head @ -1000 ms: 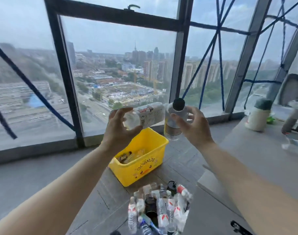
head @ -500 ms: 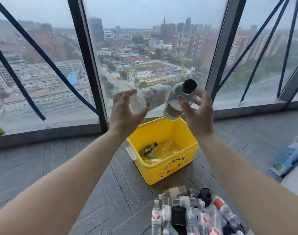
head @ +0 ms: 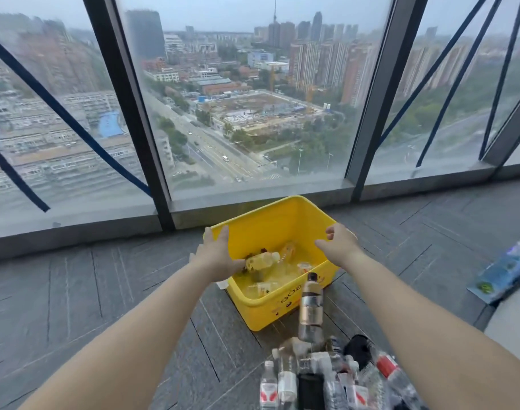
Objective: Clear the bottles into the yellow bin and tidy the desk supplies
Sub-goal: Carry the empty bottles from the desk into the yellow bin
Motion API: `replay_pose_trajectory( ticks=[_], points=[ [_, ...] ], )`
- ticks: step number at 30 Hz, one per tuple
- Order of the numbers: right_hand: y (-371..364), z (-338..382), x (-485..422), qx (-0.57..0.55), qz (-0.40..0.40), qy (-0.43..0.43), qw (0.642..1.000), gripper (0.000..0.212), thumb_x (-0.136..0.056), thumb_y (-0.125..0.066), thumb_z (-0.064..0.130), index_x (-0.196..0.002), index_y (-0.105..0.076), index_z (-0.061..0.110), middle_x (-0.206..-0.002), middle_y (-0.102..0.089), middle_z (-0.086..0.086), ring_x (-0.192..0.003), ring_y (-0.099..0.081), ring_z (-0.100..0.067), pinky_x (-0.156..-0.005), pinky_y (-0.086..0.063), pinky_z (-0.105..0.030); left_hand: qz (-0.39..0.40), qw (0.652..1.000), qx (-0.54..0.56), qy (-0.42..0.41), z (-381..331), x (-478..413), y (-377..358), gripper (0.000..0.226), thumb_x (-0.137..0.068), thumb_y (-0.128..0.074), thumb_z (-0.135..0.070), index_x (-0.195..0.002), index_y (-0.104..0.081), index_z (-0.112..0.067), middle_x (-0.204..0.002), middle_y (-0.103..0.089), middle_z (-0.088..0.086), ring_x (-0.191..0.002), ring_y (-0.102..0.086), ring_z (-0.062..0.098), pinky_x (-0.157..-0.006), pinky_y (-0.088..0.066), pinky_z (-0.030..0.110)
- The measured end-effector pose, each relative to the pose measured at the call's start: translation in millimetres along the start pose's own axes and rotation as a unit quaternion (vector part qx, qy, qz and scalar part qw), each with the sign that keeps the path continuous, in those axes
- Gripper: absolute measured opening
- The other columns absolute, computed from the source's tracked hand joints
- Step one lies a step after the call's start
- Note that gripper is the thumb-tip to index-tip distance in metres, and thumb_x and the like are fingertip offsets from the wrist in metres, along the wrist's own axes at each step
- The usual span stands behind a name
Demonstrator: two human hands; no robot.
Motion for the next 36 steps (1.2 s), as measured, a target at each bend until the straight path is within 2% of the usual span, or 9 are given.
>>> replay_pose_trajectory(
  ticks=[3, 5, 8, 11, 14, 19, 21, 28, 36],
  points=[
    [-8.0, -8.9, 16.1, 0.02, 0.032, 0.006, 0.999, 0.046, -0.094, -0.056, 0.031, -0.132, -0.043, 0.009, -0.132, -0.052, -0.01, -0.112, -0.052, -0.026, -0.079, -0.043, -0.032, 0.016, 0.999, 0.034, 0.01, 12.3, 12.1, -13.2, 0.097, -0.083, -0.064, -0.05, -0.151, 0.002, -0.029, -0.159, 0.011, 0.009, -0.143, -0.019, 0.035, -0.111, -0.031, 0.05],
    [-6.5, -15.2, 32.7, 0.012, 0.041, 0.007, 0.999, 0.046, -0.094, -0.057, 0.031, -0.132, -0.045, 0.009, -0.132, -0.051, -0.01, -0.111, -0.052, -0.025, -0.082, -0.044, -0.033, 0.016, 0.999, 0.041, 0.003, 11.6, 26.6, -19.0, 0.094, -0.084, -0.064, -0.048, -0.151, -0.002, -0.027, -0.159, 0.007, 0.009, -0.143, -0.018, 0.033, -0.108, -0.033, 0.046],
    [1.5, -32.9, 61.1, 0.005, 0.048, -0.006, 0.999, 0.045, -0.092, -0.058, 0.031, -0.129, -0.048, 0.007, -0.129, -0.053, -0.011, -0.112, -0.051, -0.025, -0.092, -0.046, -0.038, 0.026, 0.999, 0.043, -0.014, 2.6, 53.3, -27.6, 0.088, -0.087, -0.063, -0.043, -0.152, -0.007, -0.022, -0.159, 0.001, 0.009, -0.145, -0.013, 0.029, -0.11, -0.03, 0.042],
    [10.2, -55.1, 92.4, -0.008, 0.049, -0.029, 0.998, 0.043, -0.092, -0.059, 0.027, -0.128, -0.049, 0.005, -0.128, -0.052, -0.013, -0.112, -0.051, -0.026, -0.089, -0.043, -0.036, 0.039, 0.998, 0.039, -0.043, -10.1, 79.0, -38.7, 0.084, -0.087, -0.061, -0.044, -0.151, -0.012, -0.018, -0.159, -0.007, 0.008, -0.146, -0.008, 0.025, -0.114, -0.022, 0.043],
    [27.1, -68.4, 121.3, -0.022, 0.036, -0.041, 0.998, 0.042, -0.092, -0.058, 0.026, -0.128, -0.048, 0.006, -0.129, -0.051, -0.013, -0.114, -0.05, -0.026, -0.093, -0.043, -0.038, 0.038, 0.995, 0.053, -0.074, -31.3, 105.7, -40.7, 0.08, -0.088, -0.061, -0.041, -0.15, -0.017, -0.016, -0.158, -0.016, 0.007, -0.145, -0.014, 0.024, -0.116, -0.021, 0.043],
    [70.8, -63.1, 172.2, -0.038, -0.009, -0.01, 0.999, 0.04, -0.092, -0.058, 0.025, -0.127, -0.047, 0.008, -0.129, -0.05, -0.012, -0.107, -0.05, -0.022, -0.088, -0.043, -0.036, 0.022, 0.987, 0.105, -0.118, -73.4, 159.9, -25.7, 0.073, -0.089, -0.061, -0.038, -0.148, -0.024, -0.017, -0.155, -0.022, 0.006, -0.138, -0.031, 0.026, -0.11, -0.033, 0.042],
    [89.5, -57.9, 198.4, -0.032, -0.025, 0.017, 0.999, 0.04, -0.092, -0.058, 0.026, -0.126, -0.048, 0.009, -0.128, -0.051, -0.012, -0.101, -0.051, -0.019, -0.086, -0.044, -0.034, 0.012, 0.983, 0.116, -0.142, -90.1, 186.5, -19.6, 0.071, -0.09, -0.061, -0.037, -0.148, -0.026, -0.017, -0.155, -0.024, 0.005, -0.139, -0.029, 0.025, -0.111, -0.031, 0.04],
    [173.7, -59.4, 317.4, 0.03, -0.096, 0.082, 0.991, 0.043, -0.091, -0.058, 0.033, -0.127, -0.047, 0.014, -0.134, -0.049, -0.007, -0.117, -0.051, -0.023, -0.094, -0.041, -0.035, -0.031, 0.968, 0.102, -0.229, -161.2, 289.9, -10.6, 0.067, -0.089, -0.061, -0.037, -0.146, -0.03, -0.018, -0.152, -0.03, 0.004, -0.14, -0.027, 0.023, -0.111, -0.029, 0.041],
    [289.5, -135.3, 467.4, 0.055, -0.211, 0.027, 0.975, 0.043, -0.09, -0.059, 0.032, -0.128, -0.049, 0.016, -0.134, -0.051, -0.005, -0.119, -0.051, -0.021, -0.095, -0.039, -0.03, -0.011, 0.926, 0.095, -0.365, -285.9, 429.1, -41.4, 0.065, -0.088, -0.062, -0.038, -0.144, -0.034, -0.018, -0.149, -0.032, 0.006, -0.137, -0.031, 0.021, -0.11, -0.028, 0.035]
  ],
)
Point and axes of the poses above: each hand's wrist, its own x-axis away from the middle knuckle, its own y-axis out of the back of the hand, z = x × y, the point moved 6 cm from there along -x, towards the middle knuckle
